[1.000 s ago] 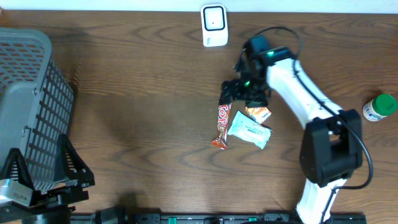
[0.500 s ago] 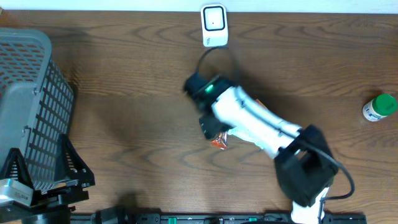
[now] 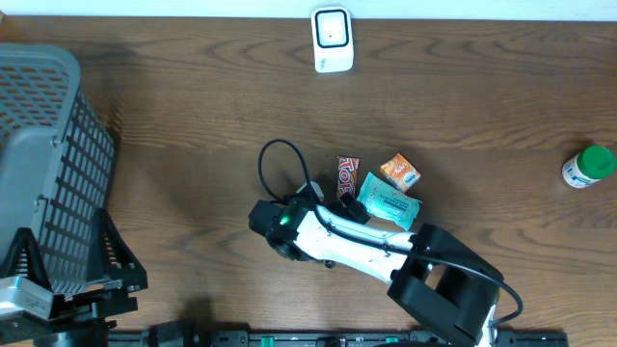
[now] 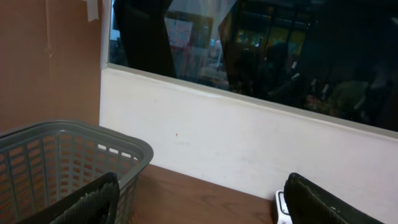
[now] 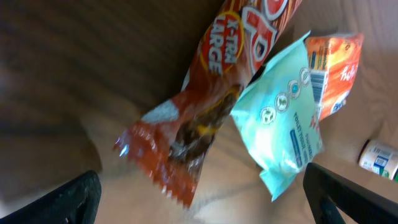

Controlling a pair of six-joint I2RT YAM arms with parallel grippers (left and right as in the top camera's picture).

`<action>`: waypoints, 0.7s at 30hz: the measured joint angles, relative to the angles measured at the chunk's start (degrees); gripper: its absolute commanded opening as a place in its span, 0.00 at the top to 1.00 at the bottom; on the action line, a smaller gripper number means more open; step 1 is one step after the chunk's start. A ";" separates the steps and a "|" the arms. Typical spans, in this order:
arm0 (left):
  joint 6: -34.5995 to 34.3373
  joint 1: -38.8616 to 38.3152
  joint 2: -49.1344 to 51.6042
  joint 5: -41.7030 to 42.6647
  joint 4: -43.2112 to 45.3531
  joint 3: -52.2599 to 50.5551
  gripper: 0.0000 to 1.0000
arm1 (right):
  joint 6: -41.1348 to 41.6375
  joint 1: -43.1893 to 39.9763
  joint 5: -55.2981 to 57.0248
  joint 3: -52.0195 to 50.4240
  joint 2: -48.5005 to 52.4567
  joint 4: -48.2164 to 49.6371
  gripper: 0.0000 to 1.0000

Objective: Scan the item barcode

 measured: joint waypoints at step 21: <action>0.00 0.00 0.00 -0.02 0.00 0.00 0.15 | -12.15 -6.58 4.17 -4.52 -0.39 10.25 0.99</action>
